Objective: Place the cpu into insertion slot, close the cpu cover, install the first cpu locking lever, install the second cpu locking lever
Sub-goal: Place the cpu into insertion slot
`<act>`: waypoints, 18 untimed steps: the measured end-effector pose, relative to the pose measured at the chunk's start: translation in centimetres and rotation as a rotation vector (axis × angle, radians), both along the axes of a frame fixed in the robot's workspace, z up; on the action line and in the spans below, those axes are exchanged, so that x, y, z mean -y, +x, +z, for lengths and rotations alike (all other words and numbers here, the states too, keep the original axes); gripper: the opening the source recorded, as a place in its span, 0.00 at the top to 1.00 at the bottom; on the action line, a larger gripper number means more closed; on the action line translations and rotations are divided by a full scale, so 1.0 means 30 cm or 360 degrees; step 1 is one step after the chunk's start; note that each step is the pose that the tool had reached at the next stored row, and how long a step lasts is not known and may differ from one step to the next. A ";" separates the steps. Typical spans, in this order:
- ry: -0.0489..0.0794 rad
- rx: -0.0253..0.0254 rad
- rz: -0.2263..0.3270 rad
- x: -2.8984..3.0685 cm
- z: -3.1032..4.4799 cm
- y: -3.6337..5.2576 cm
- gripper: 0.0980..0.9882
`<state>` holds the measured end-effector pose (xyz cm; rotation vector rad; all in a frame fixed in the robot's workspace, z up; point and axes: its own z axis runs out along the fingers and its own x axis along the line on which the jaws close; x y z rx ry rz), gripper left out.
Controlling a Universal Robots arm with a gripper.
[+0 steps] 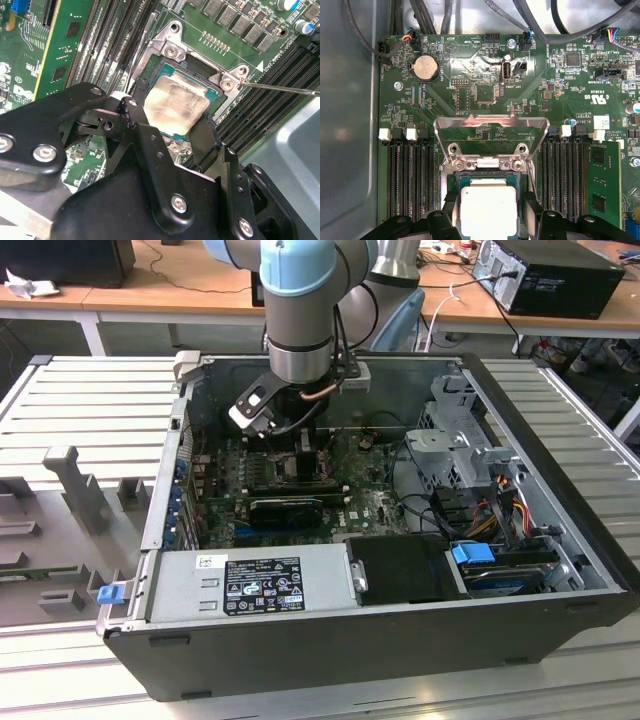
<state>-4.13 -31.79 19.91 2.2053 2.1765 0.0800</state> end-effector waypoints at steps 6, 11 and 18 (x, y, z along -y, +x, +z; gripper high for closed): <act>0.0000 0.00000 0.0000 0.000 0.036 0.000 0.42; -0.0002 -0.00010 0.0000 0.000 0.059 0.000 0.71; -0.0007 -0.00009 0.0000 0.000 0.078 0.000 0.99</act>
